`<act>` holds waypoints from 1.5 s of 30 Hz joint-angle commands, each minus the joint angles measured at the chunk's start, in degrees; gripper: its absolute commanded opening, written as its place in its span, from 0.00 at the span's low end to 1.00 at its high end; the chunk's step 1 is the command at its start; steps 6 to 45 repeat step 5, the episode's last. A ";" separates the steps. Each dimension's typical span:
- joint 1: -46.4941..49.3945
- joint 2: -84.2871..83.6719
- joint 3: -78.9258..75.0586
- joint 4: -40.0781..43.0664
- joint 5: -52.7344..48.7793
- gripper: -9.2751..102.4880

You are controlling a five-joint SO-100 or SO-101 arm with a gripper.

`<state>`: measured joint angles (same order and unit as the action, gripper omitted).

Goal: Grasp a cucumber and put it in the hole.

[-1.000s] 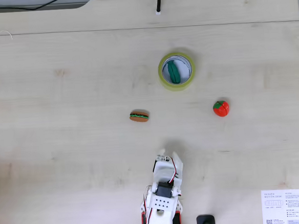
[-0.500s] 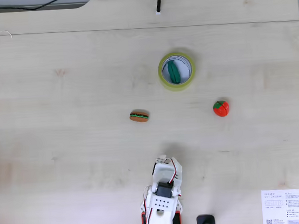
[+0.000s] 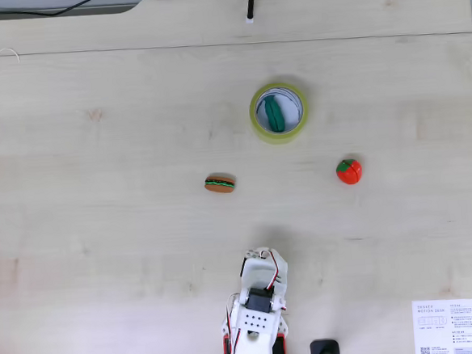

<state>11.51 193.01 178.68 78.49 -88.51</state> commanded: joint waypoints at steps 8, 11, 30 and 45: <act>-0.09 0.18 -0.53 0.88 -0.35 0.08; -0.09 0.18 -0.53 0.88 -0.35 0.08; -0.09 0.18 -0.53 0.88 -0.35 0.08; -0.09 0.18 -0.53 0.88 -0.35 0.08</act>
